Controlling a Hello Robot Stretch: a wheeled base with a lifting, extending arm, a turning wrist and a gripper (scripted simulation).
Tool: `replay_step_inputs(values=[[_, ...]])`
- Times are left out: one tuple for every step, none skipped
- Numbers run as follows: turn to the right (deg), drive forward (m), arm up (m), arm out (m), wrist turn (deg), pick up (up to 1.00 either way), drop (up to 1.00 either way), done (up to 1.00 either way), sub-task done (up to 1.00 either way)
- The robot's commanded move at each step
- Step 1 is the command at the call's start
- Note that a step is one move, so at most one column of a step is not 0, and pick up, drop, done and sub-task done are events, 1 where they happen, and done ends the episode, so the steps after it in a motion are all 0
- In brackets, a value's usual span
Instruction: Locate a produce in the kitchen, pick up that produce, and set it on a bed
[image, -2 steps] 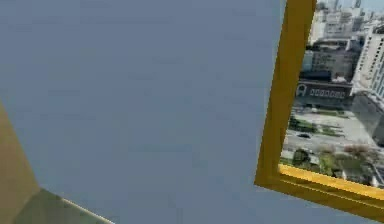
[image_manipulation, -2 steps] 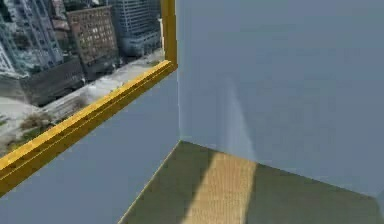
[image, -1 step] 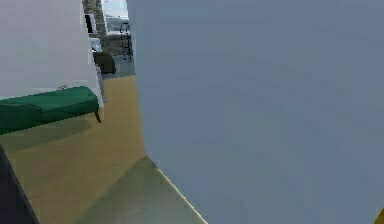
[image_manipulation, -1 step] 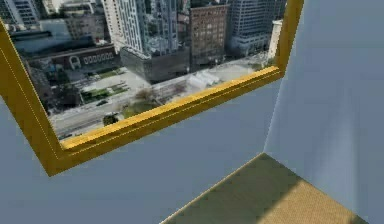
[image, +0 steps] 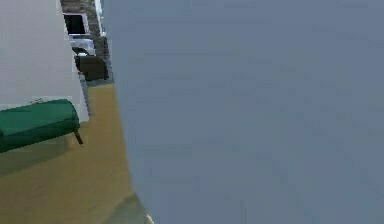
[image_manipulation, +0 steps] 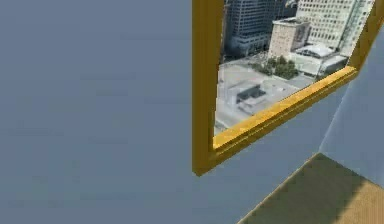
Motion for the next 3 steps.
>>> replay_step_inputs(values=[[-42.0,0.00,0.00,0.00,0.0,0.00,0.00,0.00,0.00],[0.0,1.00,0.00,0.00,0.0,0.00,0.00,0.00,0.00],[-3.0,0.00,0.00,0.00,0.0,0.00,0.00,0.00,0.00]])
